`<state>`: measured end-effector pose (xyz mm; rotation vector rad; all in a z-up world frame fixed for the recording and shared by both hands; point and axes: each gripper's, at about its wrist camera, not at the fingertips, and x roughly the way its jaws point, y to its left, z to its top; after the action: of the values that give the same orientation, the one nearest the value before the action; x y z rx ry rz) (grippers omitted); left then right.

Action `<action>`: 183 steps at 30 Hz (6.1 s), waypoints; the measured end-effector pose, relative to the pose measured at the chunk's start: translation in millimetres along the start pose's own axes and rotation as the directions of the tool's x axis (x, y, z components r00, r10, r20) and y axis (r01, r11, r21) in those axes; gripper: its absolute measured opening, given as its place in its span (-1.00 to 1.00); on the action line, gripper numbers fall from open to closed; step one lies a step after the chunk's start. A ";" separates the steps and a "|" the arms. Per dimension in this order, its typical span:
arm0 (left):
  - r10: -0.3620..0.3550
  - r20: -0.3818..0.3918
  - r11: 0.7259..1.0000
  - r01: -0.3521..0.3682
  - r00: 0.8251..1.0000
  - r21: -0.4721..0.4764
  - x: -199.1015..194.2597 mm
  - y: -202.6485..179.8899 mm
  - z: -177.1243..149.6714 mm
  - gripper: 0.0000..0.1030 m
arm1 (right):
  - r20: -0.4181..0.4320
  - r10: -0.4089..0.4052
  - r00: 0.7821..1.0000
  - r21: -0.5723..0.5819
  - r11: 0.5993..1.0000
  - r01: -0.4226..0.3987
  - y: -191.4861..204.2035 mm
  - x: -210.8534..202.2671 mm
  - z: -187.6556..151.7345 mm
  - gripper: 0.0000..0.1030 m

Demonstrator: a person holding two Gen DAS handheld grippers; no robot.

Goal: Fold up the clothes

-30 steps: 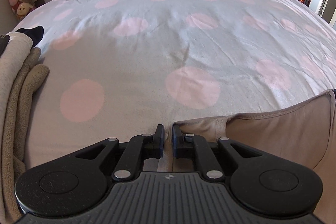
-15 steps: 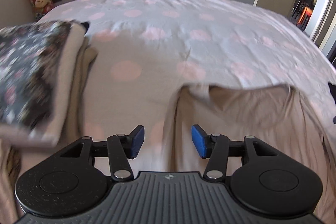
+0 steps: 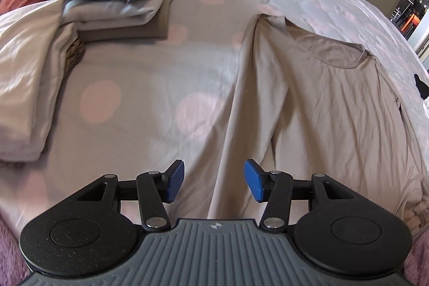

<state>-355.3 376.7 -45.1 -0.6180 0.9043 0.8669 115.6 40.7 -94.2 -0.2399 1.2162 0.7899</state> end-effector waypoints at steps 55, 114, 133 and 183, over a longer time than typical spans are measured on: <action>0.442 0.220 0.894 -0.446 0.870 -0.034 -22.9 131.6 77.5 -0.63 | 0.166 -0.279 0.946 0.149 0.955 0.256 -98.8 -21.4 113.6 -0.83; -0.358 0.083 0.933 0.359 0.930 -0.003 -119.6 -10.7 -56.4 -0.96 | 0.003 0.218 0.976 -0.213 0.954 -0.212 57.9 -151.0 -33.7 -0.92; -0.210 -0.250 0.970 0.233 0.945 0.065 -22.5 -4.8 -89.2 -0.65 | -0.178 0.154 0.972 -0.229 0.954 -0.193 48.0 -68.0 -57.1 -0.31; -0.529 -0.057 0.777 0.511 0.847 0.369 240.1 -316.5 260.8 -0.99 | 0.238 0.299 0.924 -0.381 0.904 -0.195 82.1 145.3 267.4 -0.98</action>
<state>100.6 502.4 -91.8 -0.4741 0.7665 0.1936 278.9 310.0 -109.4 -0.2504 0.8275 1.2269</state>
